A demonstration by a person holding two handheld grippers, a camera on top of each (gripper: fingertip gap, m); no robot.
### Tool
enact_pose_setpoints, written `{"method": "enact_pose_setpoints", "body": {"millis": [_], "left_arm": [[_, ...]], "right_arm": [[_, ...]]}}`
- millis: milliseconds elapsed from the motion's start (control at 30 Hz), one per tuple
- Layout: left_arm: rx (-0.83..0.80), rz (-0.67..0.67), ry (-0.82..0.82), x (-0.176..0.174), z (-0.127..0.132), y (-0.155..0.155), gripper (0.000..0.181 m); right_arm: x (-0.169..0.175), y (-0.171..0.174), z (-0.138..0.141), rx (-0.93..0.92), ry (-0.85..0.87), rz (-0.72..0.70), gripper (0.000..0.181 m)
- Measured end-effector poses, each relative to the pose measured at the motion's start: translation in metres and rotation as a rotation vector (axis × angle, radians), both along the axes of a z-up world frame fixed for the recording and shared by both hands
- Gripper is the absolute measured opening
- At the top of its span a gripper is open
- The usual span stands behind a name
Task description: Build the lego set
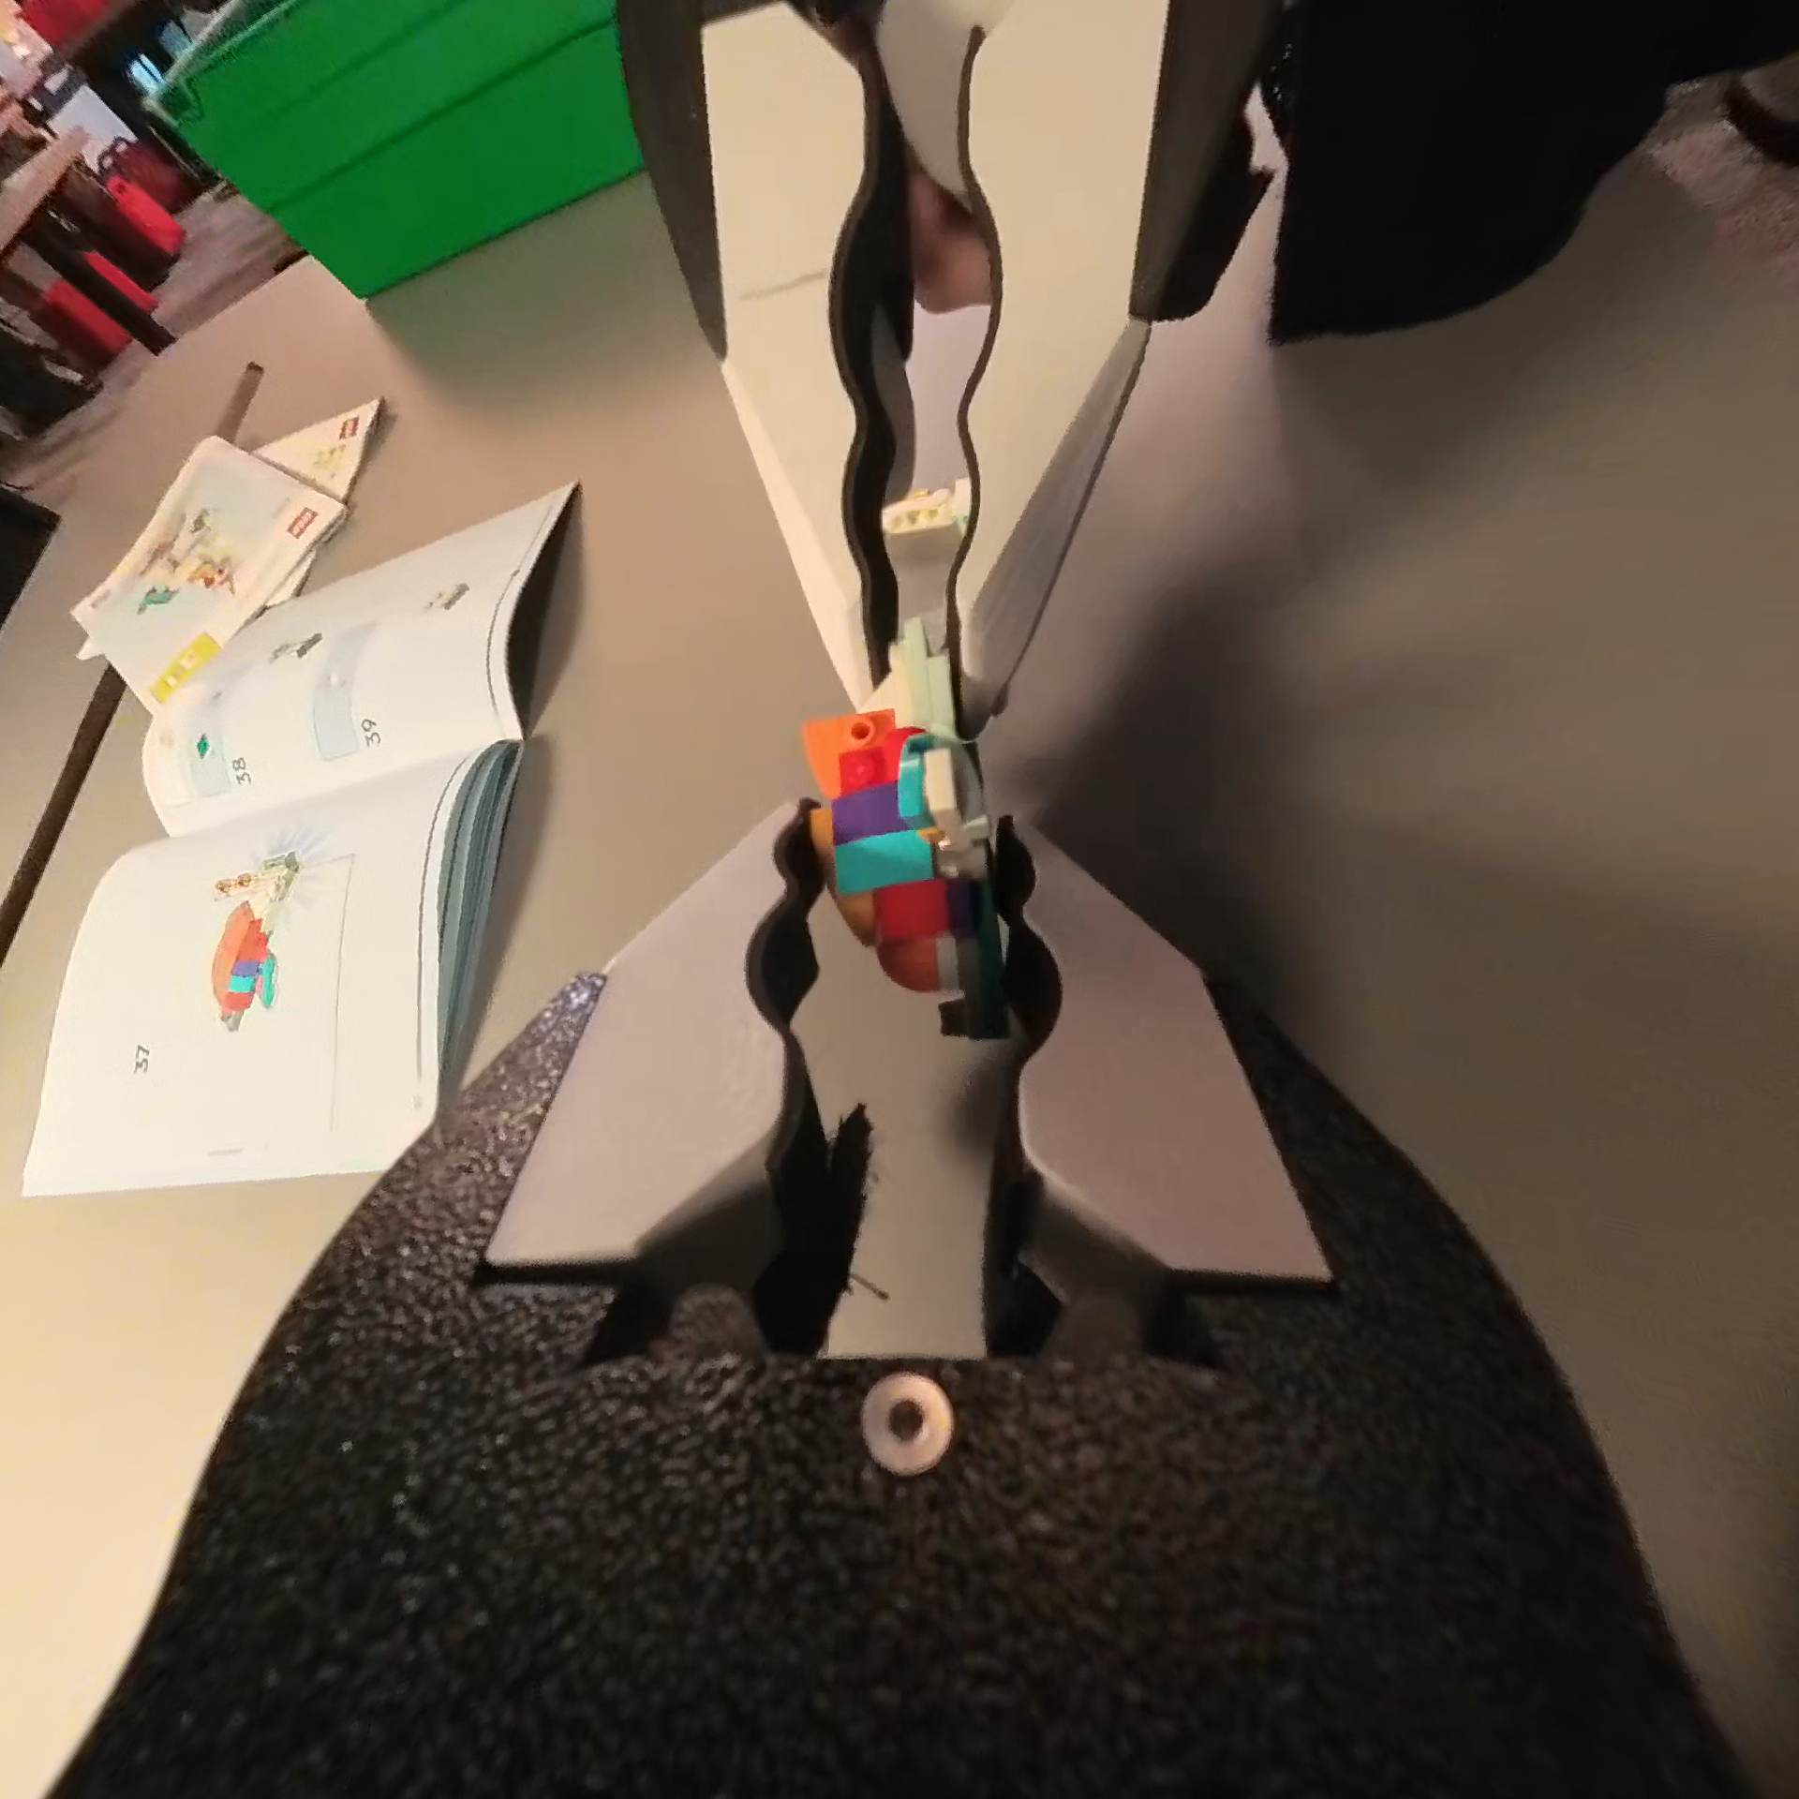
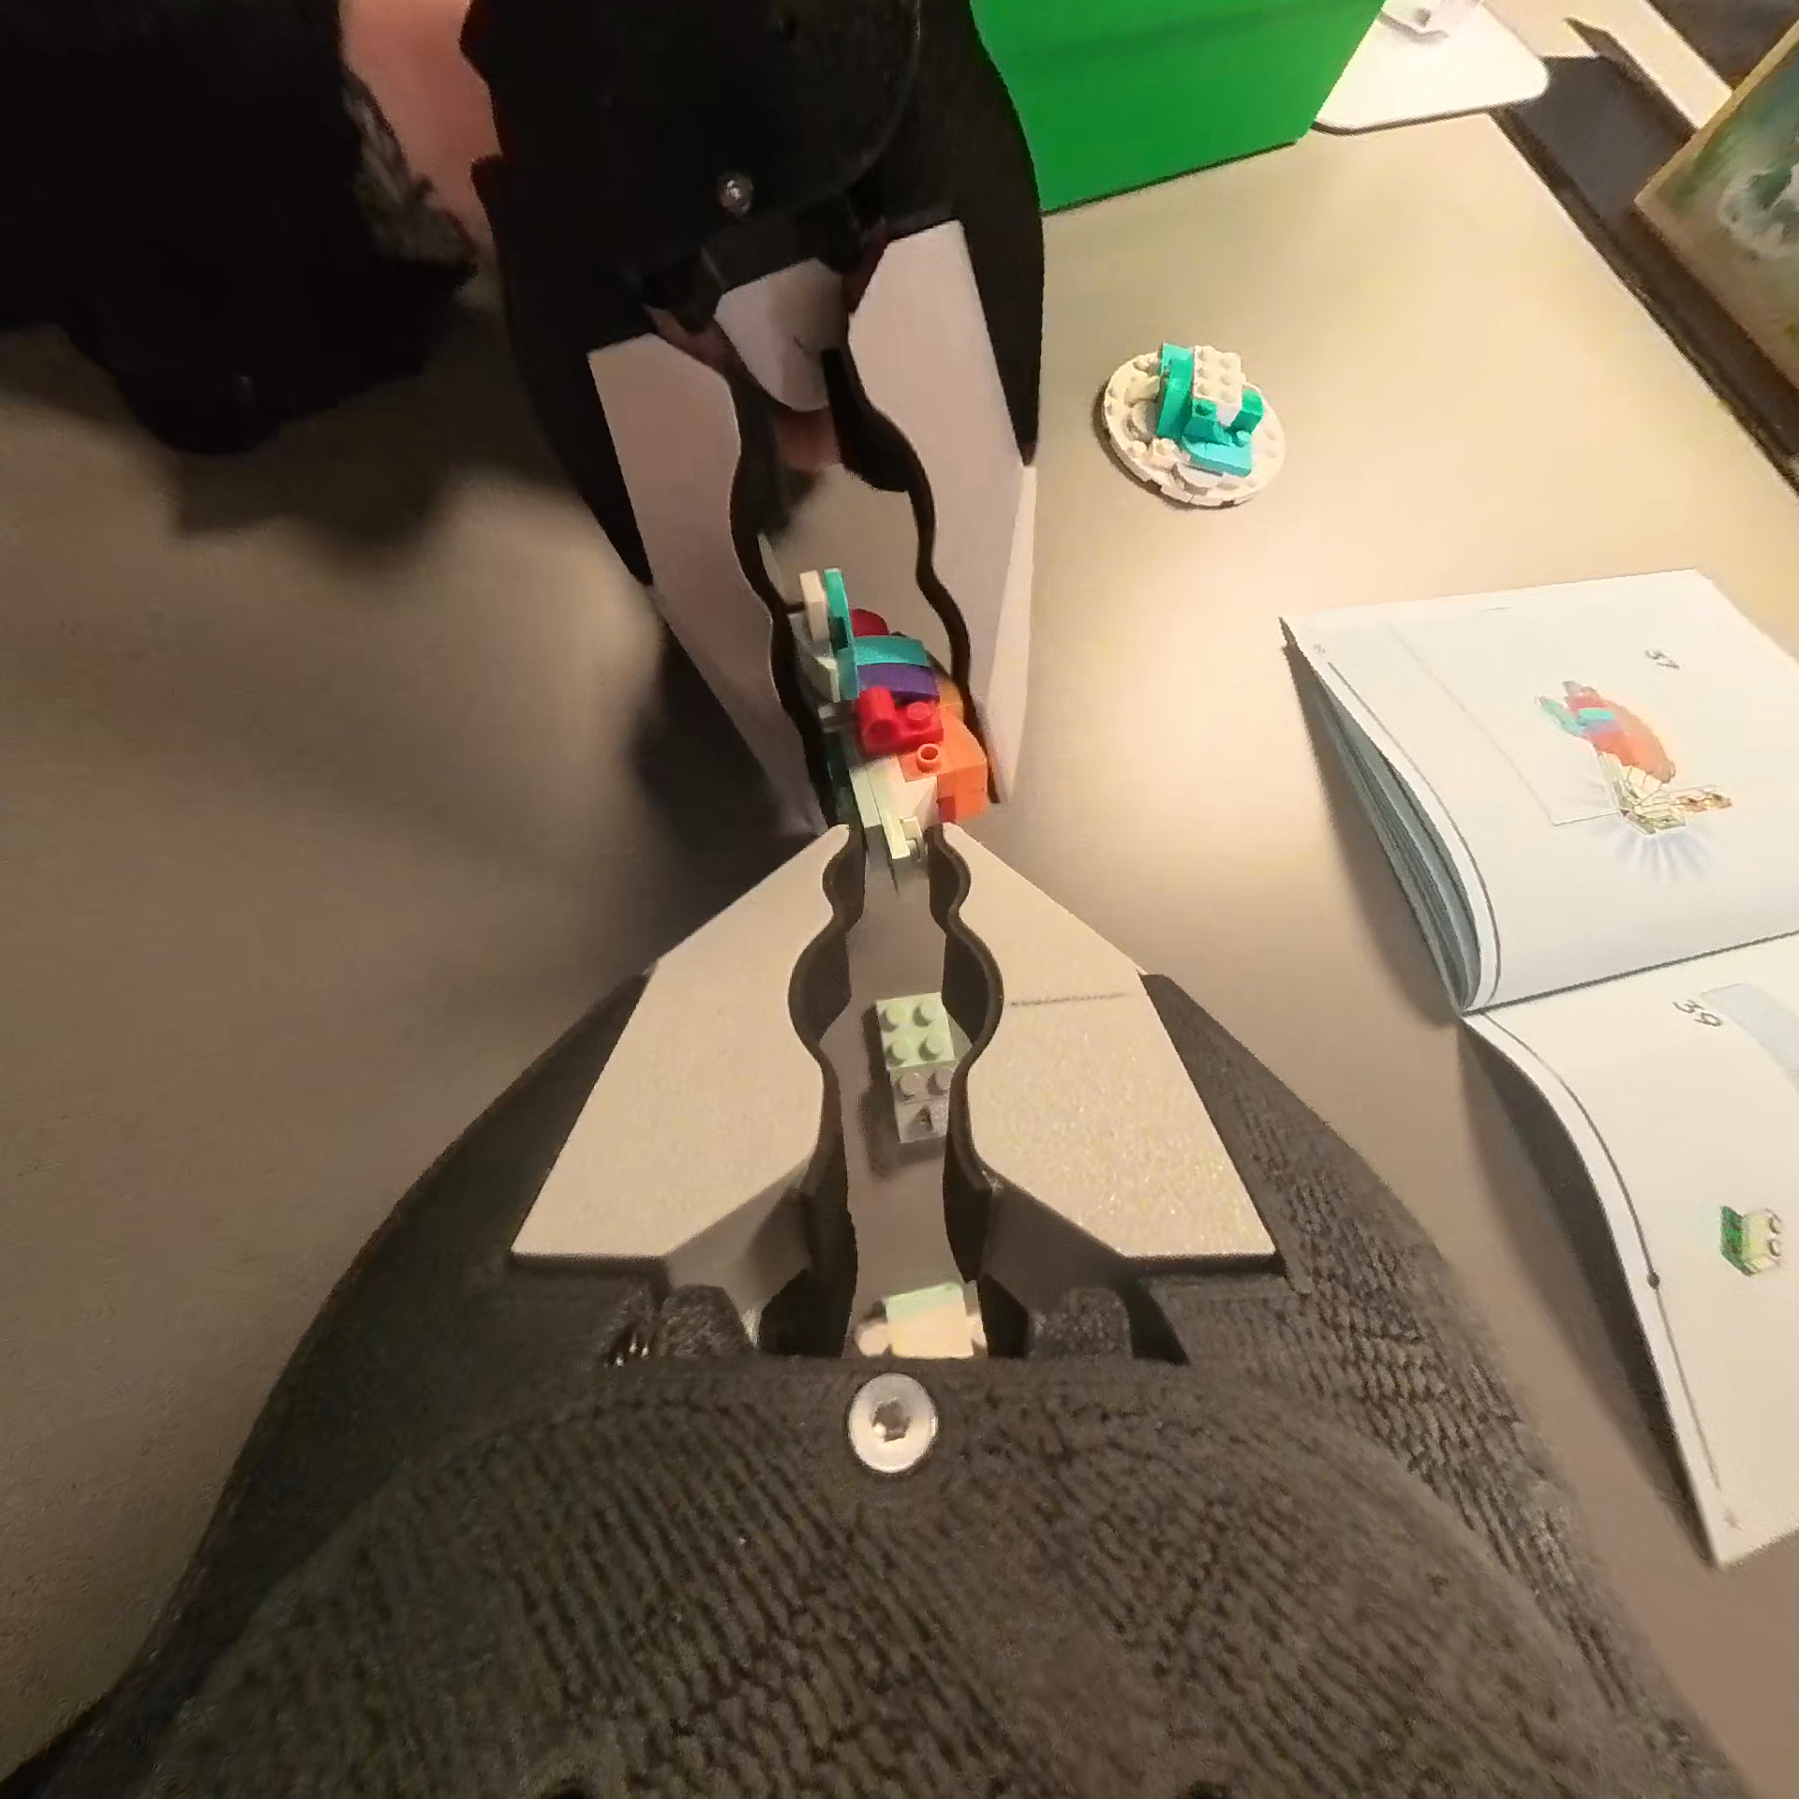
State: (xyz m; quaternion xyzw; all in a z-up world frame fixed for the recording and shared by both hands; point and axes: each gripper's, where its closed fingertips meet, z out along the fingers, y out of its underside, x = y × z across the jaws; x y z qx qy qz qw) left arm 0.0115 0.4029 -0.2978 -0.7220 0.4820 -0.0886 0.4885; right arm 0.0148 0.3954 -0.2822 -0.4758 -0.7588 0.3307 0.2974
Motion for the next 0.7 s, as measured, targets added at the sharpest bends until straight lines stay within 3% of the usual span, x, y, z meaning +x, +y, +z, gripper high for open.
{"method": "enact_pose_setpoints", "body": {"millis": [67,233,433,700], "left_arm": [[-0.055,0.034,-0.014,-0.003,-0.002,0.002,0.029],[-0.192,0.166,0.009,-0.022,-0.006,0.005,0.028],[-0.371,0.198,-0.035,-0.028,-0.009,-0.003,0.029],[-0.496,0.169,0.039,-0.032,-0.012,-0.009,0.029]], "right_arm": [[0.001,0.002,-0.001,-0.019,-0.012,-0.007,0.012],[0.026,0.02,-0.012,-0.049,-0.145,-0.02,0.048],[0.046,0.024,-0.034,-0.017,-0.293,0.065,0.035],[0.042,0.027,-0.035,-0.024,-0.335,0.117,0.019]]}}
